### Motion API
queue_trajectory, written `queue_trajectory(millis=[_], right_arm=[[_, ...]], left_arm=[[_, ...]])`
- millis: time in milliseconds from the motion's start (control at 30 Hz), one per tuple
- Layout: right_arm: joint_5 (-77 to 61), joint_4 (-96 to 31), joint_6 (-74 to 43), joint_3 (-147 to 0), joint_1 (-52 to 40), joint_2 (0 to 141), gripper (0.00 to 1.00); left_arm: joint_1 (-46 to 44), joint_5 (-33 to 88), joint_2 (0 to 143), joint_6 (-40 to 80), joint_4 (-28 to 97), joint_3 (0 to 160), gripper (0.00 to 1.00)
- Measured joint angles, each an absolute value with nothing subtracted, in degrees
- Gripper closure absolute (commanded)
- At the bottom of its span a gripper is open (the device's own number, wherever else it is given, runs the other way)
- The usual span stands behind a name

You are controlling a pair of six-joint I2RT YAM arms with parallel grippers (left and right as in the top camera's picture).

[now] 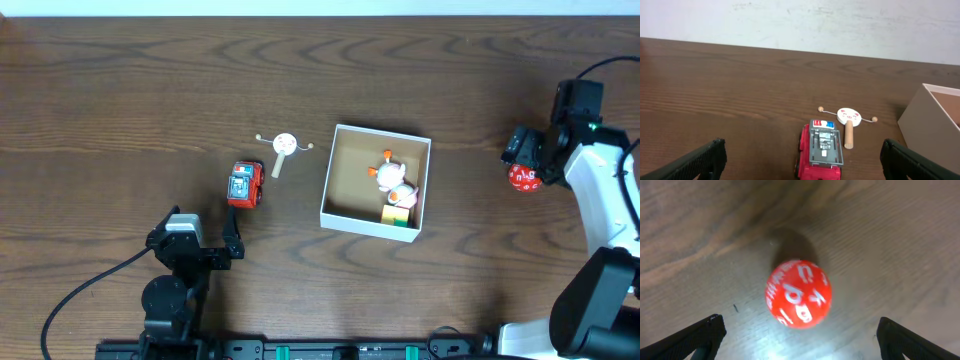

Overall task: Pack container
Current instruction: 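Move the right gripper to the red ball and grasp it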

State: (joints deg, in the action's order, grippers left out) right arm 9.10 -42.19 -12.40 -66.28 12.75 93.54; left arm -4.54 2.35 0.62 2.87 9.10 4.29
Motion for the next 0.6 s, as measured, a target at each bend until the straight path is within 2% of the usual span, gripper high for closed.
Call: queue_trajectory(millis=[600], right_arm=[[7.2, -22.8, -9.3, -51.1, 13.0, 93.6, 0.01]], left_arm=[[-4.5, 2.3, 0.6, 2.9, 9.1, 4.3, 0.02]])
